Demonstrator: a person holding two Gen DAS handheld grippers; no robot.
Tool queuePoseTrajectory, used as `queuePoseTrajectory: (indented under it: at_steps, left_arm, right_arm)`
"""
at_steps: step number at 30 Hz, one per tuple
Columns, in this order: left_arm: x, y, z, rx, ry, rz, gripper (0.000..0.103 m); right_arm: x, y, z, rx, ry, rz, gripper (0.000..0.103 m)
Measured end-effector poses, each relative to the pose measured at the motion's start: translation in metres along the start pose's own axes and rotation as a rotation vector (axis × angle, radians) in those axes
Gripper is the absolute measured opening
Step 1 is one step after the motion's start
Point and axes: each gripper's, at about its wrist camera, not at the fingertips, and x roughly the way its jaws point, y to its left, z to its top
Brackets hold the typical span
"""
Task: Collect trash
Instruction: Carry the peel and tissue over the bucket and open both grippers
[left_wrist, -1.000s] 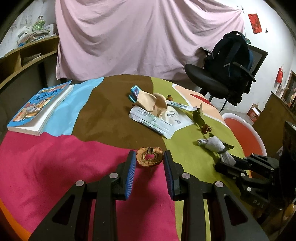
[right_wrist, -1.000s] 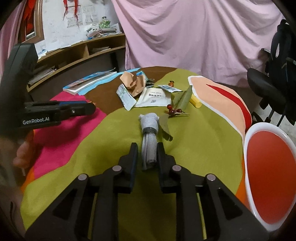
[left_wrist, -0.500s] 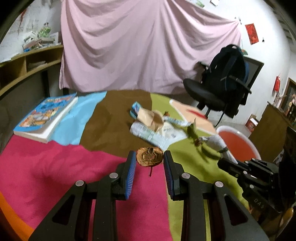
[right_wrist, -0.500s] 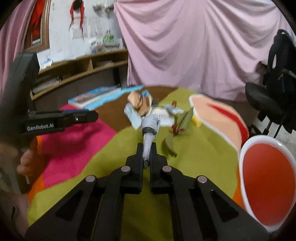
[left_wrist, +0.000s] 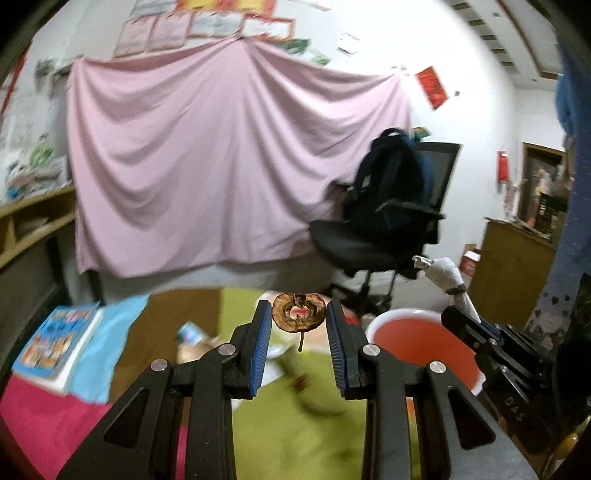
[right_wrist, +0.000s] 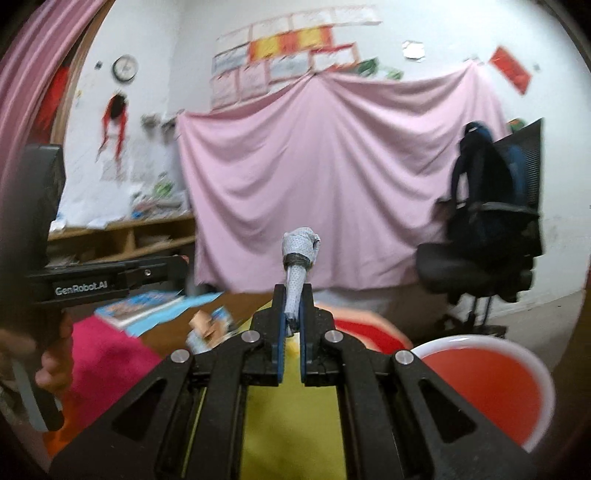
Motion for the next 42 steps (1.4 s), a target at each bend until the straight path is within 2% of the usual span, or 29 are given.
queuePoseTrajectory:
  at_steps: [4, 8, 19, 23, 32, 33, 35, 36, 39, 42]
  left_arm:
    - [0.014, -0.036, 0.013, 0.061, -0.031, -0.065, 0.026]
    - [0.038, -0.068, 0.016, 0.100, -0.021, -0.117, 0.026]
    - [0.112, -0.126, 0.010, 0.116, 0.125, -0.228, 0.026]
    - [0.131, -0.134, 0.006, 0.100, 0.190, -0.263, 0.026]
    - [0.168, -0.133, -0.001, -0.010, 0.321, -0.306, 0.027]
    - [0.170, -0.132, -0.002, -0.018, 0.333, -0.304, 0.028]
    - [0.173, -0.131, -0.003, -0.028, 0.344, -0.297, 0.041]
    - [0.172, -0.129, -0.003, -0.035, 0.344, -0.295, 0.044]
    - [0.172, -0.125, -0.003, -0.058, 0.341, -0.296, 0.045]
    - [0.172, -0.122, -0.002, -0.069, 0.340, -0.285, 0.045]
  right_arm:
    - [-0.010, -0.027, 0.006, 0.033, -0.021, -0.082, 0.035]
    - [-0.019, -0.058, 0.006, 0.102, -0.006, -0.152, 0.035]
    - [-0.024, -0.126, -0.010, 0.222, 0.102, -0.281, 0.036]
    - [-0.022, -0.142, -0.016, 0.274, 0.139, -0.306, 0.038]
    - [-0.020, -0.166, -0.030, 0.357, 0.202, -0.333, 0.039]
    - [-0.020, -0.167, -0.031, 0.361, 0.208, -0.337, 0.039]
    - [-0.020, -0.169, -0.033, 0.368, 0.222, -0.348, 0.039]
    - [-0.019, -0.170, -0.033, 0.371, 0.228, -0.353, 0.039]
    - [-0.017, -0.173, -0.035, 0.381, 0.239, -0.363, 0.043]
    - [-0.017, -0.174, -0.036, 0.387, 0.243, -0.368, 0.051]
